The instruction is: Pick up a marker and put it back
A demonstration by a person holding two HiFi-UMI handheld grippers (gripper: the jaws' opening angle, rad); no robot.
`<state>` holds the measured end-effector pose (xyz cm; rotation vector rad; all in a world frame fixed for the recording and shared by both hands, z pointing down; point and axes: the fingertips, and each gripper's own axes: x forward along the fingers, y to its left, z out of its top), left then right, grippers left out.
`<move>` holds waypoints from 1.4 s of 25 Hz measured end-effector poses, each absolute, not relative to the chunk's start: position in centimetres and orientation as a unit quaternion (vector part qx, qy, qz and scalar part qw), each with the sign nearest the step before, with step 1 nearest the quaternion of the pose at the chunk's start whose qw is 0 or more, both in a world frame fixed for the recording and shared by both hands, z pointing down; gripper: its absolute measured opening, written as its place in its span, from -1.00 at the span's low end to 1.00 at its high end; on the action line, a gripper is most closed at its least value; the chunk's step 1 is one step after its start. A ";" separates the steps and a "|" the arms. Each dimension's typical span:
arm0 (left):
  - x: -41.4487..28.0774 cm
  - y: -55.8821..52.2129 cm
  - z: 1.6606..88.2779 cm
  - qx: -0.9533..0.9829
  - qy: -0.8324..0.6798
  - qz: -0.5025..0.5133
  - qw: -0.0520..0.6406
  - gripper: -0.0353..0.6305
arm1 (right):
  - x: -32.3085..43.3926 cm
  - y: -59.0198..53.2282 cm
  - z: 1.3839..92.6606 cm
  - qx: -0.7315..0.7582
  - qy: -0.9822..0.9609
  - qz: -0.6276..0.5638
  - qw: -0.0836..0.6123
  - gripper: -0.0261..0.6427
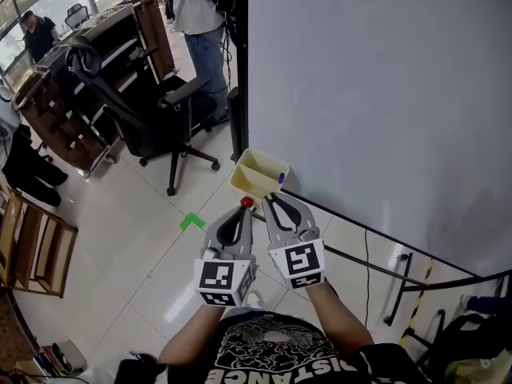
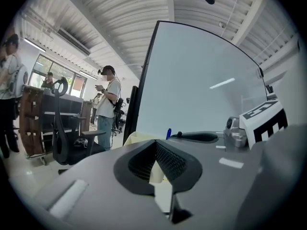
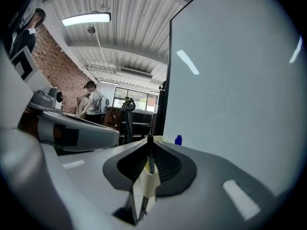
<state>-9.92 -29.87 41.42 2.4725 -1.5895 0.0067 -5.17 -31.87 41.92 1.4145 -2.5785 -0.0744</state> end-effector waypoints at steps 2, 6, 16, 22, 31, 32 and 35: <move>-9.9 -29.9 41.5 0.837 -0.538 0.002 0.101 -0.88 | -5.1 -31.9 42.4 0.479 -0.871 -0.025 0.105 -0.81; -9.9 -29.7 41.6 0.836 -0.538 0.002 0.103 -0.88 | -5.0 -31.9 43.0 0.481 -0.870 -0.021 0.110 -0.81; -9.9 -29.6 41.7 0.834 -0.543 0.002 0.104 -0.88 | -5.1 -31.8 43.9 0.474 -0.872 -0.016 0.117 -0.81; -9.8 -29.4 41.7 0.833 -0.543 0.003 0.104 -0.88 | -5.1 -31.7 43.9 0.472 -0.873 -0.015 0.119 -0.81; -9.7 -28.9 41.4 0.836 -0.540 0.002 0.101 -0.88 | -4.9 -31.1 42.8 0.477 -0.872 -0.024 0.108 -0.81; -9.7 -28.6 41.3 0.836 -0.539 0.001 0.101 -0.88 | -4.9 -30.9 42.6 0.478 -0.872 -0.026 0.106 -0.81; -9.5 -28.1 41.1 0.838 -0.536 0.000 0.099 -0.88 | -4.7 -30.3 41.8 0.481 -0.871 -0.030 0.099 -0.81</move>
